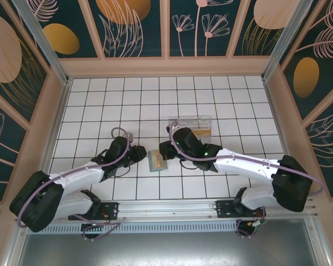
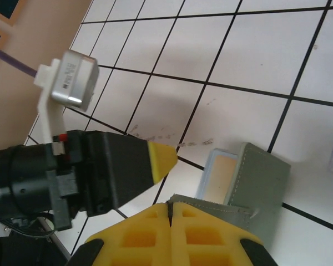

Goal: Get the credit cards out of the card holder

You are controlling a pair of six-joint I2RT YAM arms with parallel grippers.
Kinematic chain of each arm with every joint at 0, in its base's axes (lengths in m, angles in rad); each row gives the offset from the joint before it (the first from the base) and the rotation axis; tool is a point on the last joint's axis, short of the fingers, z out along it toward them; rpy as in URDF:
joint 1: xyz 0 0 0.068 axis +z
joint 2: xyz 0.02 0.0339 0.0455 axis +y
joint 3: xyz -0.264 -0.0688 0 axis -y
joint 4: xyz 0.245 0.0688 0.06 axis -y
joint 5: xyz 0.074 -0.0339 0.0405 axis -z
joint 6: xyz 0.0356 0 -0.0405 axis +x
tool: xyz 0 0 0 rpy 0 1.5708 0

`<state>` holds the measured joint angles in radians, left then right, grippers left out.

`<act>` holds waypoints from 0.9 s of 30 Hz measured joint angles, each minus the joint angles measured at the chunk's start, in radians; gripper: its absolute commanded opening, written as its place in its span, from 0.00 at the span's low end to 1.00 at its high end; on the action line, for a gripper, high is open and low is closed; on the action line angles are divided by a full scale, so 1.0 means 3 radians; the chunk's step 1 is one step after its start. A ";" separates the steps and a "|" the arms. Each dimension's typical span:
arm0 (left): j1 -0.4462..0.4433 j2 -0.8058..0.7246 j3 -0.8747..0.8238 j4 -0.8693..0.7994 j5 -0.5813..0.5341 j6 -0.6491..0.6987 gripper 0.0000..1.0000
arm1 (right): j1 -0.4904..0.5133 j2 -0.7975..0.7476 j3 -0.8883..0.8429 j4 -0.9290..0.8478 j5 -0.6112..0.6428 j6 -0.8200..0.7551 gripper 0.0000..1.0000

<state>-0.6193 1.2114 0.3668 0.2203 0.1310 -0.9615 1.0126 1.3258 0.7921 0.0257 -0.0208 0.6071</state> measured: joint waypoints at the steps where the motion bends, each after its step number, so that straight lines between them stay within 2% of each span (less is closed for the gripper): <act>1: 0.0000 0.0017 0.0000 -0.0001 0.0000 -0.0001 0.29 | 0.0006 0.0014 0.0008 -0.0001 0.0000 0.0000 0.00; 8: 0.0000 -0.0051 0.0000 -0.0001 -0.0013 0.0000 0.35 | 0.0006 -0.0020 -0.0074 -0.0023 0.0117 0.0005 0.00; 17: -0.0015 -0.0103 0.0010 0.0018 0.0080 0.0001 0.38 | -0.0290 -0.0487 -0.0757 -0.0086 0.0397 0.0155 0.00; 18: -0.0025 -0.0103 0.0019 0.0024 0.0093 0.0001 0.38 | -0.0324 -0.0498 -0.0825 -0.0090 0.0422 0.0170 0.02; 21: -0.0058 -0.0102 0.0069 0.0027 0.0120 0.0001 0.37 | -0.0379 -0.0497 -0.0961 -0.0177 0.0488 0.0210 0.28; 22: -0.0067 -0.0102 0.0084 0.0028 0.0127 0.0003 0.37 | -0.0379 -0.0497 -0.0968 -0.0203 0.0510 0.0238 0.33; 27: -0.0094 -0.0067 0.0160 0.0041 0.0149 0.0019 0.31 | -0.0309 -0.0562 -0.0921 -0.0449 0.0776 0.0284 0.46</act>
<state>-0.6476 1.1912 0.4149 0.2325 0.1757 -0.9558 0.9199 1.1572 0.5159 -0.1089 0.2119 0.6922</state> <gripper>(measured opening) 0.334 0.428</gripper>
